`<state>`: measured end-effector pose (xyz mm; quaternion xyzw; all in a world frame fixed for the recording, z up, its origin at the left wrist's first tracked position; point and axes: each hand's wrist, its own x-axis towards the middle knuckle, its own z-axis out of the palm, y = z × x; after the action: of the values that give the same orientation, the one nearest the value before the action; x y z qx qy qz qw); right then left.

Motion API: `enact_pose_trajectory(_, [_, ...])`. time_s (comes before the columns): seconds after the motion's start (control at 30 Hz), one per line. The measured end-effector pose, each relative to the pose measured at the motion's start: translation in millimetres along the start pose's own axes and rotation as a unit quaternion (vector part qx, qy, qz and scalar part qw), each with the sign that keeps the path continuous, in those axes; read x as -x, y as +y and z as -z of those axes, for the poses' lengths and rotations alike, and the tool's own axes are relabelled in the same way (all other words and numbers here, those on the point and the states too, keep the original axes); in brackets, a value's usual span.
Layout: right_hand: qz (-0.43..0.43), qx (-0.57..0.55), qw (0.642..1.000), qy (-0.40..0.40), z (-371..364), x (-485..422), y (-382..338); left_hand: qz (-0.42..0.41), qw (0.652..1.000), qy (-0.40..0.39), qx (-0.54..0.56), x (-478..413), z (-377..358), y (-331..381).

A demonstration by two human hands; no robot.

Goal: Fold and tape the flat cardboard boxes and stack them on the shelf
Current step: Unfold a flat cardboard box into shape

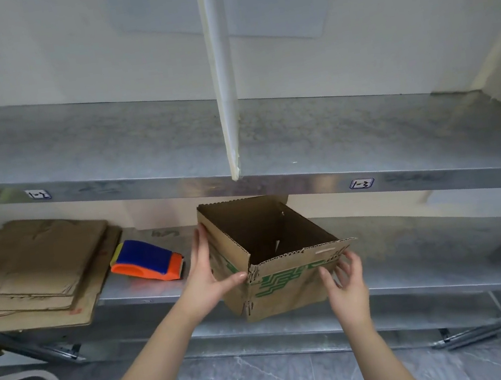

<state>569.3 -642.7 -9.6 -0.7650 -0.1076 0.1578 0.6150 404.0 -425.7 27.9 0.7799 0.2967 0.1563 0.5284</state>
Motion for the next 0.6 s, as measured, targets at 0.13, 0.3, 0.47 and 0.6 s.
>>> enact_pose_trajectory(0.13, [0.003, -0.009, 1.000, -0.002, 4, -4, -2, -0.018, 0.996, 0.054, -0.064, -3, -2, 1])
enact_pose_trajectory(0.3, [0.033, 0.043, 0.998, -0.025, 5, -2, 2, 0.009, 0.995, -0.091, 0.030, -1, 1, -8])
enact_pose_trajectory(0.47, [0.083, 0.085, 0.989, -0.092, -7, 2, -5, -0.021, 0.998, -0.064, 0.013, 1, -15, -1])
enact_pose_trajectory(0.6, [0.103, 0.095, 0.987, -0.083, -2, -4, -6, -0.040, 0.999, -0.028, 0.010, 1, -14, -4])
